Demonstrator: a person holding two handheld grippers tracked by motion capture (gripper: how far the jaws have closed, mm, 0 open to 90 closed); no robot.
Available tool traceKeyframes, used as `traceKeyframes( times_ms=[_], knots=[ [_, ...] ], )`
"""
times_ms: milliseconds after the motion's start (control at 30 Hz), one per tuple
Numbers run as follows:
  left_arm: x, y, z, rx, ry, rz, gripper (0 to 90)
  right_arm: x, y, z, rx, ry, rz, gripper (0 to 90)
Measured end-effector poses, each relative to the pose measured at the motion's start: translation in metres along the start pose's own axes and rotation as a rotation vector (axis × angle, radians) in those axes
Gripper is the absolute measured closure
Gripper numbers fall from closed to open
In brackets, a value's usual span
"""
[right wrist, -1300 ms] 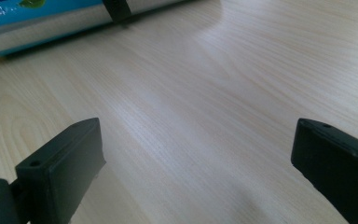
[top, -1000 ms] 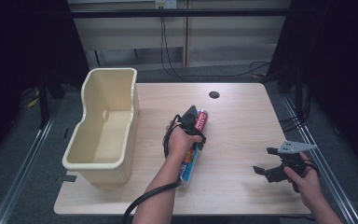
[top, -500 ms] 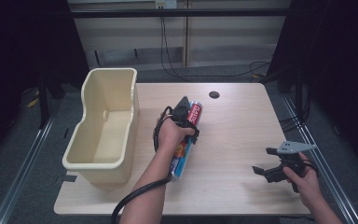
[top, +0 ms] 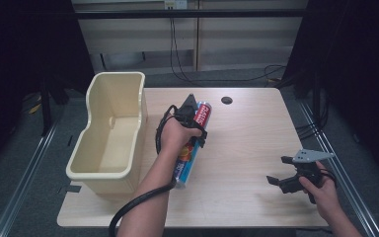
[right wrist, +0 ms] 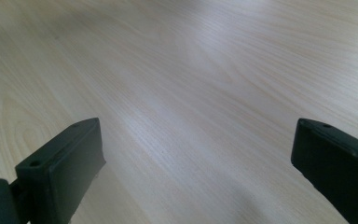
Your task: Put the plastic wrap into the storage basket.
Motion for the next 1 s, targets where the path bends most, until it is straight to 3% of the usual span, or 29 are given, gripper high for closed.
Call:
traceKeyframes(
  times_ms=[133, 500, 600, 1000],
  knots=[
    [0.0, -0.001, -0.009, 0.002, 0.004, 0.007, 32.2, 0.0, 0.0, 0.0, 0.002, 0.001, 0.005, 2.0],
    [-0.001, -0.003, -0.036, -0.015, 0.006, -0.03, 32.2, 0.0, 0.0, 0.001, -0.002, 0.003, -0.004, 2.0],
    [-0.001, -0.004, -0.043, 0.003, 0.008, -0.029, 32.2, 0.001, -0.001, 0.001, 0.002, 0.002, -0.004, 2.0],
    [-0.003, -0.006, -0.068, -0.008, 0.014, -0.044, 32.2, 0.001, -0.001, 0.001, 0.0, 0.005, -0.012, 1.9]
  ],
)
Point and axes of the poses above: each handheld gripper's, and its own axes: z roughly forward along the jaws, x roughly out of its top, y roughly to its right, the point moved 2 cm from there along z, roughly forward along the jaws, and after that the axes turned 5 degrees about -x, right-handed, at the moved point
